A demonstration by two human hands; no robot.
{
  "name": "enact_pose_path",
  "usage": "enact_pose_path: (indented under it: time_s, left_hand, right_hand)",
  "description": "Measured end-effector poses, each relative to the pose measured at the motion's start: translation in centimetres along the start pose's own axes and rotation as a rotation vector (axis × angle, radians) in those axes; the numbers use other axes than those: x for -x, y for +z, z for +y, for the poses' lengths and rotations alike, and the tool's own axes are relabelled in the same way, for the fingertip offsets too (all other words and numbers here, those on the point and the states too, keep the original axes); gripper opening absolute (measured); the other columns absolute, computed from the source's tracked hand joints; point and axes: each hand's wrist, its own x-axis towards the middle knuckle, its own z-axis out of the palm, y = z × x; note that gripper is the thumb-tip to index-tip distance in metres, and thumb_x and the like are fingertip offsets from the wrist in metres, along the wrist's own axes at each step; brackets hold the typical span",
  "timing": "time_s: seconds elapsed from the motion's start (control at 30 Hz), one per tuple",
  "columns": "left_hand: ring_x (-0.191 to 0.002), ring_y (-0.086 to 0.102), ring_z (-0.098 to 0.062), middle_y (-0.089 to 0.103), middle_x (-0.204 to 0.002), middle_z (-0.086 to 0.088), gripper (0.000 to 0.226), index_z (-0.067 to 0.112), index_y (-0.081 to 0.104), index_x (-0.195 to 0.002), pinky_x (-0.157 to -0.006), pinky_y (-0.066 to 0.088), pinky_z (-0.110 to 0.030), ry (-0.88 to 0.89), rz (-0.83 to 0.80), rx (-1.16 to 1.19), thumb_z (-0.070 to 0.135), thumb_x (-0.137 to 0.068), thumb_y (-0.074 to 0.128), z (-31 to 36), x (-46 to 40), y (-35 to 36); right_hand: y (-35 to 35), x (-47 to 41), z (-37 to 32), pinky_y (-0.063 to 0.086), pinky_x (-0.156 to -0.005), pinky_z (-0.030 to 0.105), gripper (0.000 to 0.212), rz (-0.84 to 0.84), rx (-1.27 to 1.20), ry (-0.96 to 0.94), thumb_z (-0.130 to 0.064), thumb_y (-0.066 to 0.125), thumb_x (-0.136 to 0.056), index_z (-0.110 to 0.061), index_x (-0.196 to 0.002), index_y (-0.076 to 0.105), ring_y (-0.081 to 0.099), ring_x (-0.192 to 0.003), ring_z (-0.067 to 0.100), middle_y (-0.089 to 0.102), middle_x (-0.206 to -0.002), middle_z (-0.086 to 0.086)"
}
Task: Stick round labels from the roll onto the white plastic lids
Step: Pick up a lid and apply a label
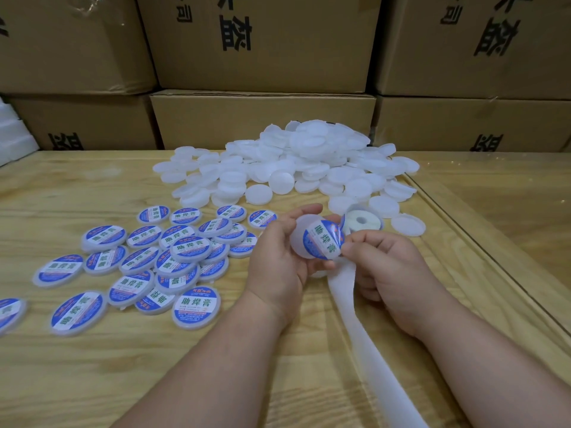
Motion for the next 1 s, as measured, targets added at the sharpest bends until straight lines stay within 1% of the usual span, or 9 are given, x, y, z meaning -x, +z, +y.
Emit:
enact_pose_path:
  time_s: [0.07,0.13,0.2,0.37,0.5,0.57,0.7,0.9,1.0]
  left_hand:
    - [-0.081,0.073,-0.029,0.076,-0.099,-0.017,0.038,0.004,0.06,-0.115,-0.064,0.051,-0.037,-0.008,-0.021,-0.005,0.015,-0.099,0.029,-0.08,-0.03,-0.03]
    - [-0.081,0.073,-0.03,0.076,-0.099,-0.018,0.037,0.004,0.061,-0.114,-0.073,0.05,-0.041,-0.008,-0.033,-0.004,0.012,-0.097,0.029,-0.14,-0.05,0.02]
    - [-0.081,0.073,-0.03,0.076,-0.099,-0.018,0.036,0.004,0.061,-0.113,-0.075,0.049,-0.043,-0.004,-0.033,-0.01,0.01,-0.097,0.029,-0.21,-0.13,-0.02]
    - [-0.084,0.073,-0.03,0.077,-0.099,-0.016,0.033,0.007,0.061,-0.112,-0.064,0.051,-0.038,0.008,-0.033,-0.06,0.007,-0.096,0.033,-0.36,-0.3,-0.19]
    - [-0.083,0.073,-0.029,0.077,-0.101,-0.016,0.042,0.008,0.062,-0.11,-0.06,0.053,-0.034,0.022,-0.047,-0.085,0.017,-0.073,0.046,-0.4,-0.41,-0.14]
    - [-0.083,0.073,-0.028,0.077,-0.102,-0.016,0.044,0.008,0.063,-0.109,-0.057,0.054,-0.032,0.019,-0.05,-0.104,0.017,-0.069,0.047,-0.45,-0.48,-0.18]
    - [-0.083,0.072,-0.028,0.077,-0.103,-0.016,0.04,0.01,0.067,-0.105,-0.056,0.054,-0.031,0.036,-0.039,-0.142,0.016,-0.071,0.047,-0.63,-0.51,-0.23]
    - [-0.086,0.073,-0.029,0.076,-0.103,-0.017,0.035,0.022,0.078,-0.084,-0.056,0.054,-0.032,0.053,-0.024,-0.167,0.012,-0.073,0.046,-0.72,-0.46,-0.23]
    - [-0.091,0.074,-0.029,0.077,-0.104,-0.015,0.039,0.024,0.078,-0.088,-0.059,0.056,-0.032,0.054,-0.025,-0.183,0.009,-0.074,0.044,-0.76,-0.47,-0.33]
  right_hand:
    - [0.15,-0.01,-0.03,0.035,-0.038,0.007,0.03,-0.012,0.047,-0.009,0.004,0.056,-0.096,-0.007,-0.068,0.061,0.048,-0.035,-0.001,0.051,-0.043,-0.016]
    - [0.27,0.03,-0.12,0.037,-0.04,0.005,0.029,-0.003,0.091,-0.011,0.006,0.053,-0.097,-0.003,-0.071,0.061,0.053,-0.038,-0.004,0.054,-0.044,-0.016]
    - [0.3,0.0,-0.11,0.037,-0.041,0.005,0.027,0.014,0.101,-0.008,0.005,0.054,-0.097,-0.002,-0.073,0.063,0.053,-0.039,-0.005,0.054,-0.044,-0.017]
    - [0.45,0.14,-0.28,0.038,-0.041,0.005,0.022,0.023,0.104,0.002,0.003,0.055,-0.098,0.002,-0.079,0.065,0.053,-0.039,-0.005,0.054,-0.043,-0.018]
    - [0.5,0.18,-0.37,0.038,-0.041,0.006,0.02,0.029,0.114,0.013,0.002,0.056,-0.098,0.005,-0.082,0.067,0.054,-0.04,-0.005,0.054,-0.044,-0.019]
    - [0.5,0.17,-0.34,0.038,-0.041,0.006,0.018,0.034,0.114,0.013,0.001,0.056,-0.098,0.007,-0.085,0.067,0.054,-0.04,-0.005,0.054,-0.044,-0.018]
    - [0.55,0.2,-0.31,0.038,-0.041,0.006,0.018,0.041,0.114,0.009,0.001,0.056,-0.098,0.008,-0.086,0.066,0.053,-0.039,-0.004,0.053,-0.042,-0.018]
    - [0.55,0.14,-0.25,0.037,-0.04,0.006,0.018,0.044,0.121,0.012,0.001,0.055,-0.099,0.01,-0.088,0.067,0.052,-0.038,-0.003,0.052,-0.042,-0.017]
    - [0.48,0.08,-0.12,0.037,-0.041,0.006,0.018,0.044,0.118,0.007,0.0,0.056,-0.099,0.009,-0.089,0.068,0.052,-0.038,-0.003,0.052,-0.041,-0.017]
